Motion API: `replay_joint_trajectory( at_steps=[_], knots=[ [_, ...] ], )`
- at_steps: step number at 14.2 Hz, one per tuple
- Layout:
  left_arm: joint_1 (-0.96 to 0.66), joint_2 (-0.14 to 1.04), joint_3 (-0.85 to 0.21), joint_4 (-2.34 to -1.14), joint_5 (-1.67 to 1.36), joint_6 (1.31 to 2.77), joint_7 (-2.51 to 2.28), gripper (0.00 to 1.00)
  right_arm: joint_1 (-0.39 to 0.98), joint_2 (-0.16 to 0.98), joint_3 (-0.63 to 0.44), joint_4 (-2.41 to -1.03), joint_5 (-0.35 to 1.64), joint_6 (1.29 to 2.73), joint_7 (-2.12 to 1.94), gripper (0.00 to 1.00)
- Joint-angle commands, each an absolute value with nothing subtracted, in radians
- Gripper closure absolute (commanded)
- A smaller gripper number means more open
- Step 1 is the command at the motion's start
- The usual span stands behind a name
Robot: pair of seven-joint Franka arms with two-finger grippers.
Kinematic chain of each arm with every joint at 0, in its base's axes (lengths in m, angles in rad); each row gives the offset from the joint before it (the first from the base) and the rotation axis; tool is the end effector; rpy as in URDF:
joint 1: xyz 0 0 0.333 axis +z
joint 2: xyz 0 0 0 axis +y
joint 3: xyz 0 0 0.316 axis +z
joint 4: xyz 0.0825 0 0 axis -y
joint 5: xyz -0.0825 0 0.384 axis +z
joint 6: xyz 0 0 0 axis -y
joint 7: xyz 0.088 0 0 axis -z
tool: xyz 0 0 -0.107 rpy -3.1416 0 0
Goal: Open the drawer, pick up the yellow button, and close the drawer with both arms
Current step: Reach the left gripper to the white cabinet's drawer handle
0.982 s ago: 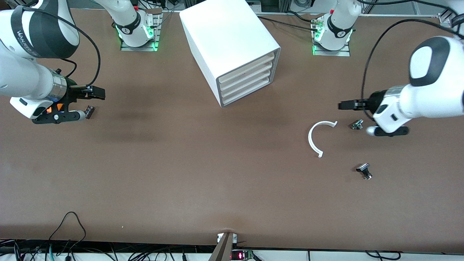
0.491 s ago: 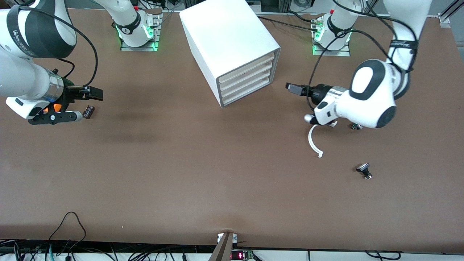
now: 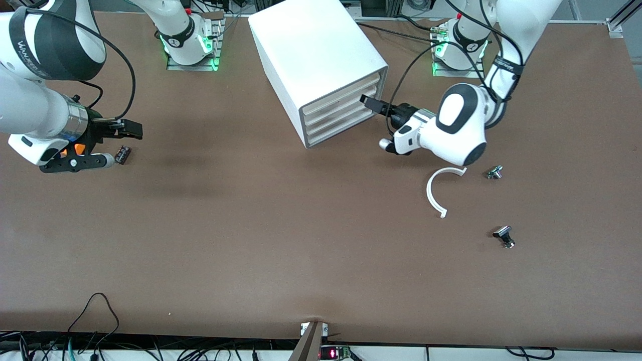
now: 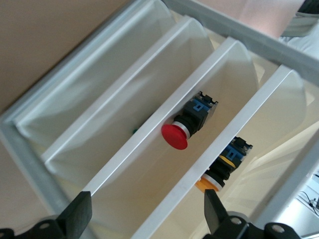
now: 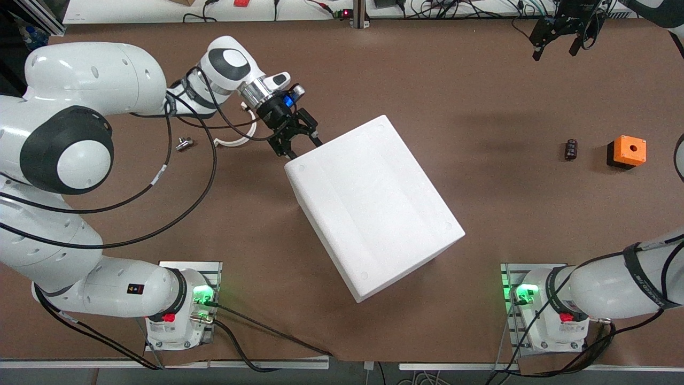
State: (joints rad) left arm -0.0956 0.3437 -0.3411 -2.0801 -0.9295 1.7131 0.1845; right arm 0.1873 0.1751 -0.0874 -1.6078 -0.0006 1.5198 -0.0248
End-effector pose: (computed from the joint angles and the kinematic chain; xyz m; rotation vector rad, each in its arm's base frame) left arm 0.4468 -0.2885 0.2725 2.1161 -0.1474 -0.9199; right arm 0.5828 0.0617 0.5038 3.0834 0.1915 -0.4065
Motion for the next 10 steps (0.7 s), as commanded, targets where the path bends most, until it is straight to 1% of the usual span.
replay_joint_trajectory(
  at_steps=[1, 6, 8, 10],
  knots=[
    [-0.091, 0.333, -0.371, -2.132, -0.994, 1.753, 0.274, 0.01, 0.179, 0.187, -0.089, -1.585, 0.034, 1.514, -0.052, 0.0],
    [-0.087, 0.319, -0.373, -2.2, -1.032, 1.743, 0.469, 0.03, 0.19, 0.187, -0.087, -1.583, 0.034, 1.517, -0.063, 0.0],
    [-0.083, 0.31, -0.373, -2.203, -1.037, 1.737, 0.495, 0.04, 0.193, 0.187, -0.086, -1.583, 0.035, 1.526, -0.063, 0.0],
    [-0.072, 0.293, -0.373, -2.194, -1.038, 1.695, 0.497, 0.05, 0.193, 0.186, -0.084, -1.583, 0.035, 1.528, -0.063, 0.0]
  ],
)
